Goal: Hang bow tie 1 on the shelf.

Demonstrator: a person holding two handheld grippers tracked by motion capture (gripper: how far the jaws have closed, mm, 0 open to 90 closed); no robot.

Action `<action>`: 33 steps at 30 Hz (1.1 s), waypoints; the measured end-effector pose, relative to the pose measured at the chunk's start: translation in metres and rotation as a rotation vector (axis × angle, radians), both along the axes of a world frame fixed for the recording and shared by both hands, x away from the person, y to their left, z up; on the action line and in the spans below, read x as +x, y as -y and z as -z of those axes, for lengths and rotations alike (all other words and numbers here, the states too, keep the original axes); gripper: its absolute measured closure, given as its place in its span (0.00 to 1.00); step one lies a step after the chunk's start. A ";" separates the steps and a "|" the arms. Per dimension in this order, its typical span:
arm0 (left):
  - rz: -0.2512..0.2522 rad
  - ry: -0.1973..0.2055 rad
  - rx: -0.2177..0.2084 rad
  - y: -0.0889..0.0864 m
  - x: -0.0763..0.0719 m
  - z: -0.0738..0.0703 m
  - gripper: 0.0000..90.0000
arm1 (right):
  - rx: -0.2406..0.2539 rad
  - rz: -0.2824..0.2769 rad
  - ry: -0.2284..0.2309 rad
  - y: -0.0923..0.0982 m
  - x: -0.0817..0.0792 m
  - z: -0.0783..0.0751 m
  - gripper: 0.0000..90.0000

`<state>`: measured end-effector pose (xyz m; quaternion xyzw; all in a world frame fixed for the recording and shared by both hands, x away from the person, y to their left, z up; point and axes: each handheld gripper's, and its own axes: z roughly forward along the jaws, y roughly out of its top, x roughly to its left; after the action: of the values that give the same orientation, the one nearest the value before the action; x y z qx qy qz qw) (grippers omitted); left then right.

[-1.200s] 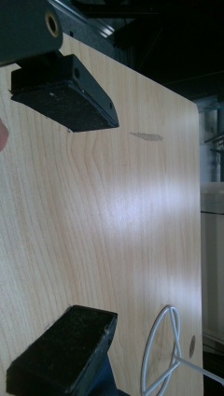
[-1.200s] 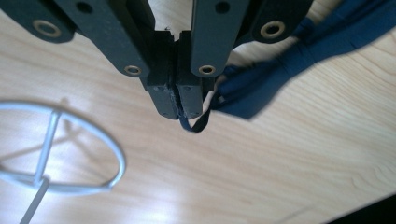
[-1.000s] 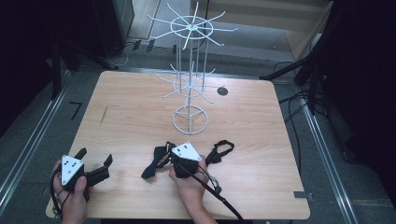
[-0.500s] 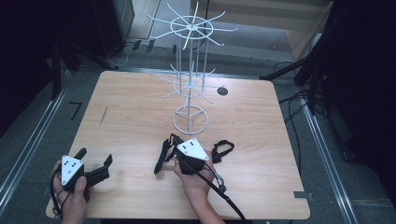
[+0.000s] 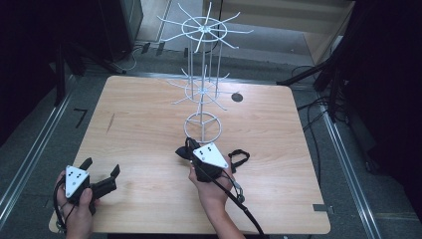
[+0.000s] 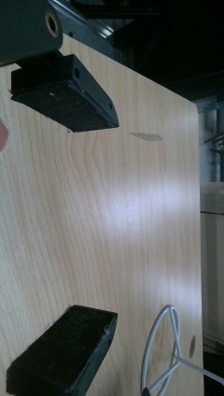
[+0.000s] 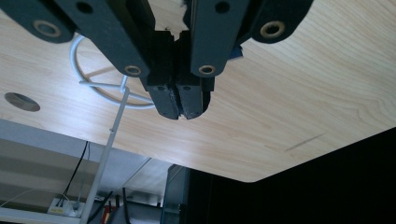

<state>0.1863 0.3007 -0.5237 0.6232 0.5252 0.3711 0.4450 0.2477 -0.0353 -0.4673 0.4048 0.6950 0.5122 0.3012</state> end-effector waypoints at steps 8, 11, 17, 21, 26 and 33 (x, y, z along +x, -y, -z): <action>-0.001 0.001 0.000 0.000 0.000 0.000 0.09 | 0.011 0.002 0.024 0.004 0.000 -0.012 1.00; -0.002 0.001 0.000 0.000 0.000 0.000 0.09 | 0.004 -0.001 0.033 0.004 0.000 -0.015 1.00; -0.002 0.001 0.001 0.000 0.000 0.000 0.09 | 0.017 0.004 0.046 0.009 0.001 -0.026 1.00; -0.002 0.000 0.000 0.000 0.000 0.000 0.09 | 0.028 0.005 0.054 0.010 0.001 -0.030 1.00; -0.001 0.001 0.000 0.000 0.000 0.000 0.09 | 0.043 0.010 0.068 0.013 0.001 -0.037 1.00; -0.001 0.000 0.000 0.000 0.000 0.000 0.09 | 0.057 0.016 0.082 0.014 0.003 -0.046 1.00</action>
<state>0.1865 0.3006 -0.5237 0.6230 0.5255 0.3714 0.4447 0.2505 -0.0495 -0.4212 0.3972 0.6639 0.5457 0.3219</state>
